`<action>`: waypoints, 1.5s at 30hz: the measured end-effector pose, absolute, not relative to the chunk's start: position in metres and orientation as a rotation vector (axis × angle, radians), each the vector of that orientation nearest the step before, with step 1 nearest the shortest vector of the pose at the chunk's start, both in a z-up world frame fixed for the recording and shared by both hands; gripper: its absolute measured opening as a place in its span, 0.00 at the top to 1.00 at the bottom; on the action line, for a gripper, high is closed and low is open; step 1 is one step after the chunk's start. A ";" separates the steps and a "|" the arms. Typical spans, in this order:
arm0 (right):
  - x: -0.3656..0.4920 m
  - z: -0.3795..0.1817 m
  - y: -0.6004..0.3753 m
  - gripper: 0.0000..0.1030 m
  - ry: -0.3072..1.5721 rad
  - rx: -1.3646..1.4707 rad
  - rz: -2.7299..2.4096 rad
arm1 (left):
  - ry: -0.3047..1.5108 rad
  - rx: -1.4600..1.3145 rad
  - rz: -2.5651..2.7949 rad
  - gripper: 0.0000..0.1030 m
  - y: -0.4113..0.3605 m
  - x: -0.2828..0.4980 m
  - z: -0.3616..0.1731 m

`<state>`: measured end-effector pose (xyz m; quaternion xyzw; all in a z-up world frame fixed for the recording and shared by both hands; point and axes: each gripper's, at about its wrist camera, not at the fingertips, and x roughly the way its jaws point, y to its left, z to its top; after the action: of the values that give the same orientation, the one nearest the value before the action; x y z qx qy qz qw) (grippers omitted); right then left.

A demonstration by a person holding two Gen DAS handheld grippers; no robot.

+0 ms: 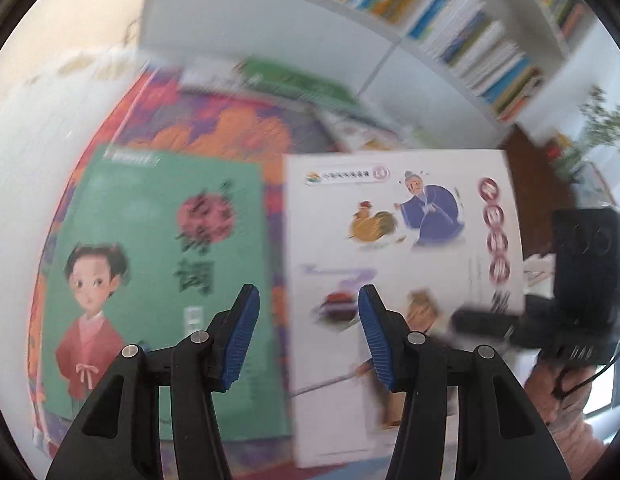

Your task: Organize books

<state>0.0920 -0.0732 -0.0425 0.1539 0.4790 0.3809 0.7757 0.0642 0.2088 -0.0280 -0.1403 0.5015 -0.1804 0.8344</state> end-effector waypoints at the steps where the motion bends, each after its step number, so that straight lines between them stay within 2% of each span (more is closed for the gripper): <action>1: 0.098 -0.050 -0.077 0.83 1.050 0.346 0.808 | 1.086 -0.308 -0.365 0.53 0.211 0.066 -0.039; 3: 0.111 -0.074 -0.088 0.82 1.109 0.381 0.767 | 1.100 -0.339 -0.376 0.53 0.211 0.062 -0.053; 9: 0.116 -0.121 -0.136 0.80 1.189 0.515 0.718 | 1.118 -0.265 -0.395 0.53 0.188 0.044 -0.050; 14: 0.111 -0.122 -0.161 0.87 1.168 0.550 0.715 | 1.126 -0.170 -0.330 0.52 0.169 0.043 -0.046; 18: 0.104 -0.120 -0.168 0.87 1.161 0.508 0.708 | 1.129 -0.104 -0.291 0.50 0.156 0.049 -0.046; 21: 0.104 -0.119 -0.174 0.88 1.151 0.537 0.697 | 1.213 -0.155 -0.319 0.50 0.148 0.056 -0.059; 27: 0.099 -0.137 -0.195 0.85 1.204 0.658 0.732 | 1.146 -0.059 -0.290 0.49 0.135 0.046 -0.058; 28: 0.099 -0.141 -0.196 0.84 1.201 0.695 0.752 | 1.146 -0.080 -0.298 0.51 0.139 0.047 -0.058; 29: 0.100 -0.143 -0.197 0.83 1.197 0.716 0.765 | 1.142 -0.103 -0.283 0.65 0.144 0.047 -0.057; 30: 0.102 -0.143 -0.196 0.82 1.198 0.720 0.772 | 1.135 -0.119 -0.256 0.69 0.145 0.048 -0.057; 35: 0.111 -0.138 -0.178 0.70 1.211 0.673 0.817 | 1.134 -0.174 -0.245 0.71 0.150 0.047 -0.057; 37: 0.115 -0.130 -0.164 0.76 1.189 0.596 0.798 | 1.142 -0.239 -0.257 0.71 0.155 0.049 -0.056; 38: 0.114 -0.128 -0.161 0.83 1.181 0.567 0.773 | 1.142 -0.271 -0.264 0.71 0.158 0.050 -0.055; 41: 0.111 -0.124 -0.162 0.90 1.159 0.622 0.741 | 1.134 -0.377 -0.320 0.71 0.167 0.051 -0.048; 45: 0.100 -0.094 -0.154 0.91 1.092 0.585 0.770 | 1.131 -0.387 -0.329 0.71 0.170 0.047 -0.042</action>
<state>0.1001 -0.1539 -0.0940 0.2673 0.4987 0.3517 0.7457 0.0475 0.1705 -0.0424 -0.1814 0.5299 -0.1541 0.8140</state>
